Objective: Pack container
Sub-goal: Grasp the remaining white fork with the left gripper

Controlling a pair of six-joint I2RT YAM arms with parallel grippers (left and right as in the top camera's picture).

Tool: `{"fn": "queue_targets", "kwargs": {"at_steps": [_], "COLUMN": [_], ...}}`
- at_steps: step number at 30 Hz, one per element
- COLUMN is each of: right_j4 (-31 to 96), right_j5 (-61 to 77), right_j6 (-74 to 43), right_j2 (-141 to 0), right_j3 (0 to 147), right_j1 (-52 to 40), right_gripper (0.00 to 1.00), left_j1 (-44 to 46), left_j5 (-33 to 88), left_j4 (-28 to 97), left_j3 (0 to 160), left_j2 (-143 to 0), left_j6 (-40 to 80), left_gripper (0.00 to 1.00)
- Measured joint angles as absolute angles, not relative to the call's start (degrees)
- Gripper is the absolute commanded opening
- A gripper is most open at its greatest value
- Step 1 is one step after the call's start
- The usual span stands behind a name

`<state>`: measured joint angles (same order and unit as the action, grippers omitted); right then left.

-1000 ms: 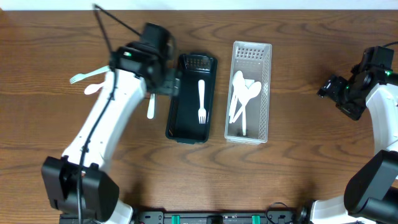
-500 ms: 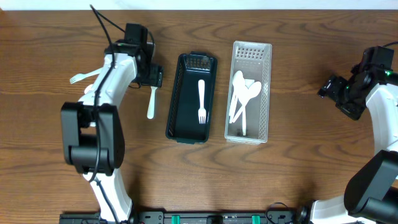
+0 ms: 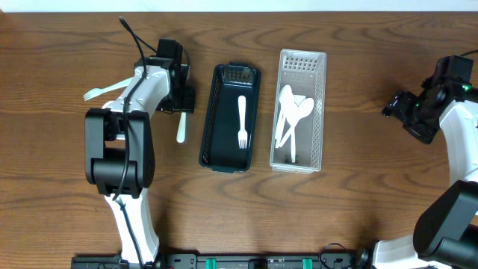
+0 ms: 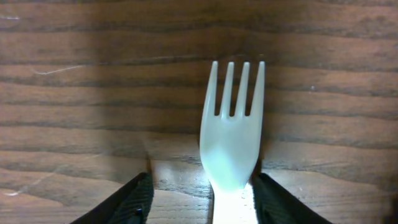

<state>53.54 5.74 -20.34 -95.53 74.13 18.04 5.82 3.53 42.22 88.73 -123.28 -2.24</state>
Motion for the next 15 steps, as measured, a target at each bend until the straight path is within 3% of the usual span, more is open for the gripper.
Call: {"fn": "queue_targets", "kwargs": {"at_steps": [9,12,15], "right_j4": [53.5,53.5,53.5], "right_j5": [5.7,5.7,5.7], "right_j6": [-20.3,-20.3,-20.3], "right_j2": [-95.5,-95.5,-95.5], "right_j3": [74.1,74.1,74.1], "right_j1": [18.0,18.0,18.0], "right_gripper": [0.84,0.84,0.84], "left_j1": [5.8,5.8,5.8], "left_j5": [4.1,4.2,4.2], "left_j4": [43.5,43.8,44.4], "left_j3": [88.7,88.7,88.7], "left_j2": [-123.3,-123.3,-123.3], "left_j6": [-1.7,-1.7,-1.5], "left_gripper": [0.27,0.11,0.06]}}
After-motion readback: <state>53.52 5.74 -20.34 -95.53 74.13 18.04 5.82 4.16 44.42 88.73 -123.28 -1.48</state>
